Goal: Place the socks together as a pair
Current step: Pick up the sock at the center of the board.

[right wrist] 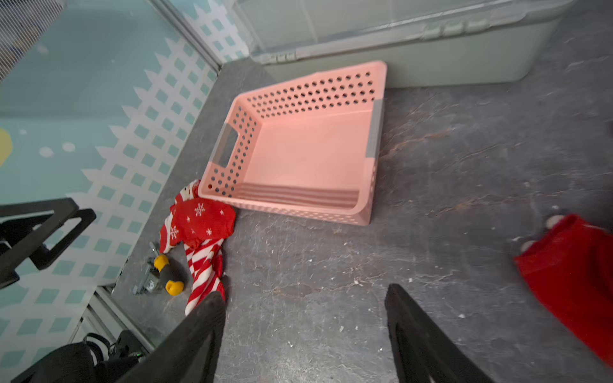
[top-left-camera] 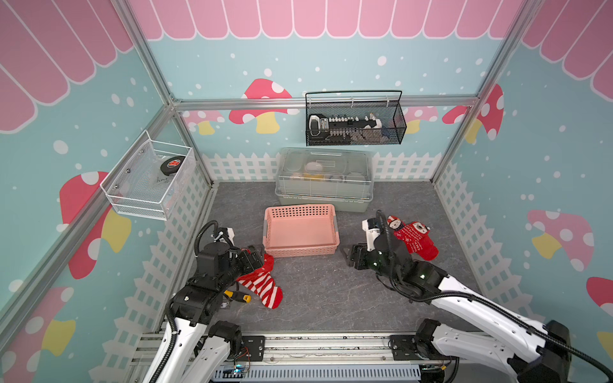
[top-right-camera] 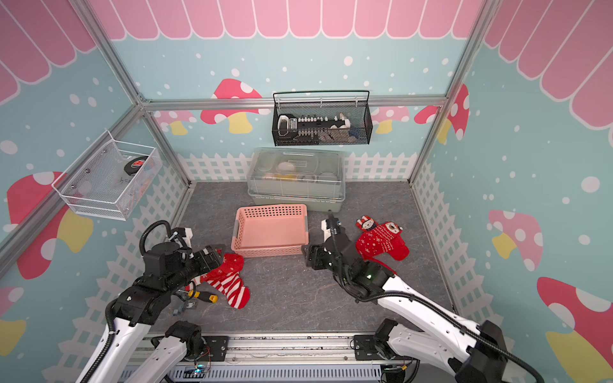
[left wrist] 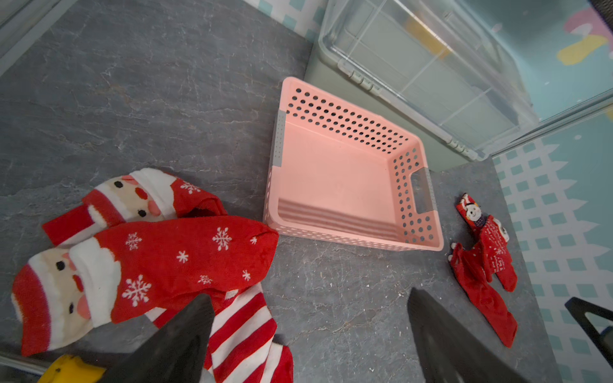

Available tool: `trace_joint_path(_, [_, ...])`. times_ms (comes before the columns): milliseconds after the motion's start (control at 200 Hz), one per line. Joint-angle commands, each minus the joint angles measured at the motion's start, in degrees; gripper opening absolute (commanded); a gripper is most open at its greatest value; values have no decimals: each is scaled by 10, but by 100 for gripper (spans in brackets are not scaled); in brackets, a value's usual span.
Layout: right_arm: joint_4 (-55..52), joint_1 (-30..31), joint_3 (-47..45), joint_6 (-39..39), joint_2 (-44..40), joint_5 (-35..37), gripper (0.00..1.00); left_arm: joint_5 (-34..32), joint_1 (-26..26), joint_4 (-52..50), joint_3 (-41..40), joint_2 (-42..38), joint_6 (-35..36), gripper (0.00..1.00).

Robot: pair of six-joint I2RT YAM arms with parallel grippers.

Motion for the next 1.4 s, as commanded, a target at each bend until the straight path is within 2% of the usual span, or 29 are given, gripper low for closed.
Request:
trace_joint_path(0, [72,59,-5,55,53,61,75,8,5,-19,10,21,-11,92])
trace_joint_path(125, [139,124,-7,96,123,96,70,-7,9,-25,13,34,-21,92])
trace_joint_path(260, [223,174,-1,146,208,93,65,-22,12,-29,12,37,-31,93])
trace_joint_path(435, [247,219,29,189,280,103,57,-49,14,-31,12,36,-41,93])
trace_joint_path(545, [271,231,33,217,311,102,49,-52,16,-31,9,35,-47,92])
trace_joint_path(805, [339,245,60,263,402,58,43,-27,15,-27,8,55,-47,88])
trace_joint_path(1021, [363,260,96,297,467,59,36,-24,15,-28,9,61,-49,87])
trace_joint_path(1396, [318,268,122,353,524,74,36,-20,15,-27,10,70,-50,81])
